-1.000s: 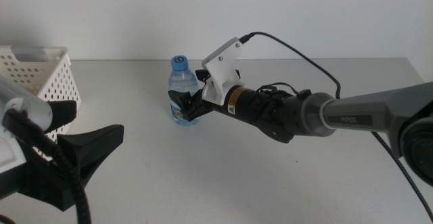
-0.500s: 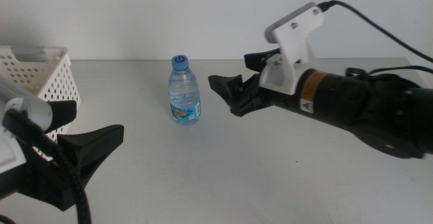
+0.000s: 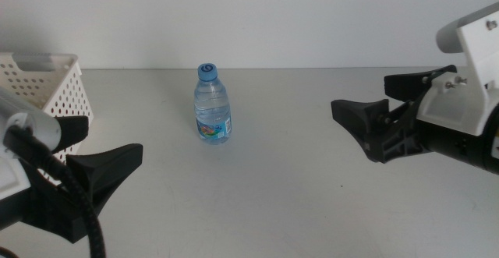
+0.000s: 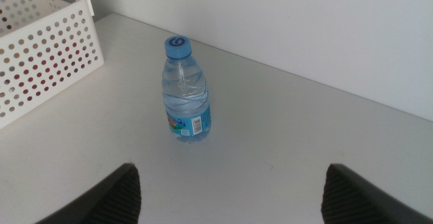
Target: Use arms to grab the bottles and put them into the dustbin to the left of the table.
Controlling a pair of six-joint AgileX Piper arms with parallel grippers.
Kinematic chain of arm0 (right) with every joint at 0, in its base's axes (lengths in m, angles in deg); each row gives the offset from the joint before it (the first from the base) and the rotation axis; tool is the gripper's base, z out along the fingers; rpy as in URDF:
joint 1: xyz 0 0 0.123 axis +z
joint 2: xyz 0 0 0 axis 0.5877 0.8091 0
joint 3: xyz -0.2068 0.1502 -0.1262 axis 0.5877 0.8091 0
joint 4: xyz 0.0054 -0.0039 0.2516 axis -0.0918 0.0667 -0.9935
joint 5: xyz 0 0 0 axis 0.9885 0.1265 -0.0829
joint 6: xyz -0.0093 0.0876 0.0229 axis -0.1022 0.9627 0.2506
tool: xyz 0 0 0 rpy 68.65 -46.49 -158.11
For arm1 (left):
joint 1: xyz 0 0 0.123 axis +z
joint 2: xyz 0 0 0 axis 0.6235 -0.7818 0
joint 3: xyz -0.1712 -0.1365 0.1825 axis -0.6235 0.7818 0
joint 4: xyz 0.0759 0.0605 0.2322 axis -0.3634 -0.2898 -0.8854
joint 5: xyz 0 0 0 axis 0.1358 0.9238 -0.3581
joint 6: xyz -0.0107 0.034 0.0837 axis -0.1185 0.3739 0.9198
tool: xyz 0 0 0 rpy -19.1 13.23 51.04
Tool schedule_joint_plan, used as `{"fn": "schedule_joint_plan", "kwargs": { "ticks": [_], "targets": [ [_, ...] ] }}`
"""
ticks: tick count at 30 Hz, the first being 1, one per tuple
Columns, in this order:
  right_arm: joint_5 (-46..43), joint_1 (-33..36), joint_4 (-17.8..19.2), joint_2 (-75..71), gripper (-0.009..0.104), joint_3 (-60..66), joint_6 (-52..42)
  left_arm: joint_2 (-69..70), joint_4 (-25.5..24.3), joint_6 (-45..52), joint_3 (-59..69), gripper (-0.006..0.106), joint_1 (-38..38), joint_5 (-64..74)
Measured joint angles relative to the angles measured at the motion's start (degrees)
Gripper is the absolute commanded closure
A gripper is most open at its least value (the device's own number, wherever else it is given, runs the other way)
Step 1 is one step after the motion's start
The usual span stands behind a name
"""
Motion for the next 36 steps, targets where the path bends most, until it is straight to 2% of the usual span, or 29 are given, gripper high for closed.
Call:
{"fn": "schedule_joint_plan", "kwargs": {
  "ticks": [6, 8, 10, 26, 36],
  "targets": [
    [4.5, 0.2, -15.8, -4.9, 0.025, 0.0, -17.9, 0.0, 0.0, 0.0, 0.0, 0.023, 0.0, 0.0],
    [5.4, 0.3, -19.3, -5.2, 0.025, 0.0, -22.3, 0.0, 0.0, 0.0, 0.0, 0.023, 0.0, 0.0],
    [5.7, 0.3, -20.7, -5.2, 0.025, 0.0, -25.1, 0.0, 0.0, 0.0, 0.0, 0.023, 0.0, 0.0],
    [5.7, 0.4, -20.8, -5.2, 0.025, 0.1, -27.5, 0.0, -0.4, 0.0, 0.0, 0.023, 0.0, -2.6],
    [5.7, 0.4, -20.8, -5.2, 0.025, 0.1, -27.5, -0.9, -0.9, -0.9, 0.0, 0.023, 1.2, -10.6]
  ]
}}
